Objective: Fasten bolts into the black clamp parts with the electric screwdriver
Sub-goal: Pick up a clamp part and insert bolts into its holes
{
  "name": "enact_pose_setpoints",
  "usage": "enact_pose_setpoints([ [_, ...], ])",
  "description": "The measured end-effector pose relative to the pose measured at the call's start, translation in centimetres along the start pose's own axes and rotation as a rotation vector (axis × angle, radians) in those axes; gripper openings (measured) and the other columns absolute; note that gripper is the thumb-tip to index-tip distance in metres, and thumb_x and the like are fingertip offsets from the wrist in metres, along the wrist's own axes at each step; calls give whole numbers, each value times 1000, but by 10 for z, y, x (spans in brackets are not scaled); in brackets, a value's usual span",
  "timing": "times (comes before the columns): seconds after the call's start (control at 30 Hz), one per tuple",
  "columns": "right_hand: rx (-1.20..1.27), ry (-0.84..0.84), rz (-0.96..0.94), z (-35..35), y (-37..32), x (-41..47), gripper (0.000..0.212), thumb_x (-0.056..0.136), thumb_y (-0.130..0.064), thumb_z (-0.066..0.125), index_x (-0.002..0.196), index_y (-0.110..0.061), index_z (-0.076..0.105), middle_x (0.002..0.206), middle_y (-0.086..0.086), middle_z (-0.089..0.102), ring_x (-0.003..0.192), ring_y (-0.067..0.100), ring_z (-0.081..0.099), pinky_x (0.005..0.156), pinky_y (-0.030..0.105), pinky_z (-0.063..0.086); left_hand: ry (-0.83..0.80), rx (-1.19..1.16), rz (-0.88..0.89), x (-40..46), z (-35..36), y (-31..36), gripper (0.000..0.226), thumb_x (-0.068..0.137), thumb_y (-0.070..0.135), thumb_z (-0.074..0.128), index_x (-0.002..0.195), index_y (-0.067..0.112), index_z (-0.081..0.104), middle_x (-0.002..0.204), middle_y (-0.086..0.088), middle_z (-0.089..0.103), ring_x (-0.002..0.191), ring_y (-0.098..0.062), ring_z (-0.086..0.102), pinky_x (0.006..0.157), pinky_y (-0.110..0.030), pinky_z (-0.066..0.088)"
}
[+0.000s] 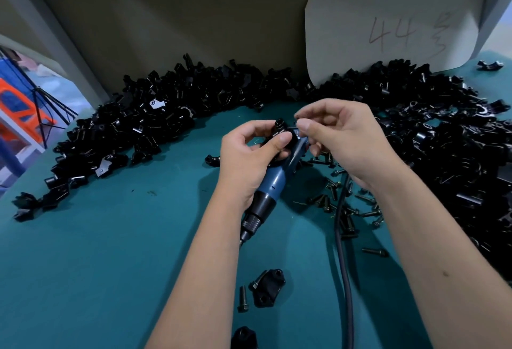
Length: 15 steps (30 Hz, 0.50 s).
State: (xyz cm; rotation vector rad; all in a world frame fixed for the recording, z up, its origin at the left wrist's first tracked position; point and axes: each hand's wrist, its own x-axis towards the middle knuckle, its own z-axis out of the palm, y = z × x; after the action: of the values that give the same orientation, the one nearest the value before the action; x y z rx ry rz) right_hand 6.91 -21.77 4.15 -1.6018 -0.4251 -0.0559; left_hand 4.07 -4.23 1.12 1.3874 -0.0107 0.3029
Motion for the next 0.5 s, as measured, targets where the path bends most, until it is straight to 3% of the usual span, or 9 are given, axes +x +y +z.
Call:
enact_pose_setpoints([
  [0.5,88,44,26,-1,3,0,9,94,-10,76,87,-4,74,66,12,69,50,16,50,43,22,43,-66,10,8,-2,1,-1,25,82,3,84,105,6,74,96,-11,75,65,-20,70,68,-30,59],
])
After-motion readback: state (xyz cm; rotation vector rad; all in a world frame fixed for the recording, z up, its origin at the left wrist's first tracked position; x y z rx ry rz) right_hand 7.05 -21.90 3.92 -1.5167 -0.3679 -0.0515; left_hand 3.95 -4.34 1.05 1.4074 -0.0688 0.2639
